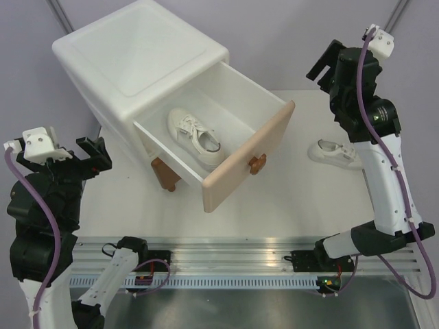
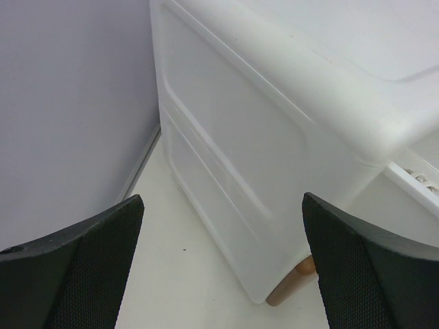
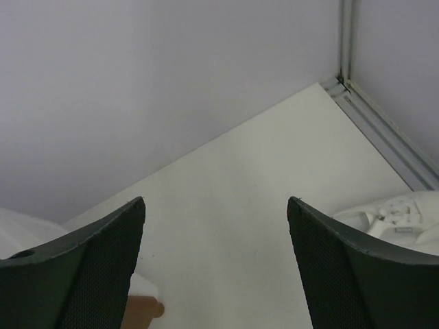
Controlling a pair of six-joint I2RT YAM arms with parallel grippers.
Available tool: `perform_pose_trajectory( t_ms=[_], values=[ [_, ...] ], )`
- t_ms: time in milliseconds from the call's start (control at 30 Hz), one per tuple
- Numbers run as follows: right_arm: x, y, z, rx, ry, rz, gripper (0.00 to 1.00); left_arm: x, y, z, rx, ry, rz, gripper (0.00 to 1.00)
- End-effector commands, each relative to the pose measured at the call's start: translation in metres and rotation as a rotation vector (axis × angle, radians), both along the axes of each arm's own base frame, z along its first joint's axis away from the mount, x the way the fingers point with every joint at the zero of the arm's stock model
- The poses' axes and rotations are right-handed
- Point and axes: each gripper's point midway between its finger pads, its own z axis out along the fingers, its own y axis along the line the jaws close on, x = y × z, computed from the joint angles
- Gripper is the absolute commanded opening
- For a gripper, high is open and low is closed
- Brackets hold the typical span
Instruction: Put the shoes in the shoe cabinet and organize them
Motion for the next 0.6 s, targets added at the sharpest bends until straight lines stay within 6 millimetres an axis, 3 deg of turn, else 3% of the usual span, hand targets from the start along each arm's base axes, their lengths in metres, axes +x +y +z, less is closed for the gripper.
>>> perform_pose_trajectory(
  t_ms=[0, 33, 67, 167, 333, 433, 467, 567],
  values=[
    [0.004, -0.018, -0.032, 0.120, 0.059, -0.017, 0.88, -0.009, -0.001, 0.003, 0.005, -0.012, -0.018, 1.00],
    [0.005, -0.037, -0.040, 0.129, 0.072, -0.068, 0.88, -0.011, -0.001, 0.002, 0.004, -0.014, -0.019, 1.00],
    [0.006, -0.043, -0.050, 0.137, 0.090, -0.088, 0.88, -0.012, -0.001, 0.002, 0.003, -0.014, -0.019, 1.00],
    [0.013, -0.067, -0.110, 0.207, 0.197, -0.169, 0.88, -0.015, -0.001, -0.001, 0.000, -0.015, -0.022, 1.00],
    [0.016, -0.121, -0.182, 0.339, 0.290, -0.352, 0.94, -0.018, -0.005, -0.007, -0.009, -0.011, -0.047, 1.00],
    [0.022, -0.138, -0.223, 0.418, 0.340, -0.404, 0.90, -0.022, -0.007, -0.010, -0.029, -0.008, -0.061, 1.00],
    [0.026, -0.142, -0.229, 0.439, 0.333, -0.416, 0.84, -0.023, -0.008, -0.013, -0.040, -0.003, -0.062, 1.00],
    [0.035, -0.150, -0.262, 0.486, 0.369, -0.458, 0.82, -0.027, -0.011, -0.020, -0.061, 0.015, -0.077, 1.00]
  ],
)
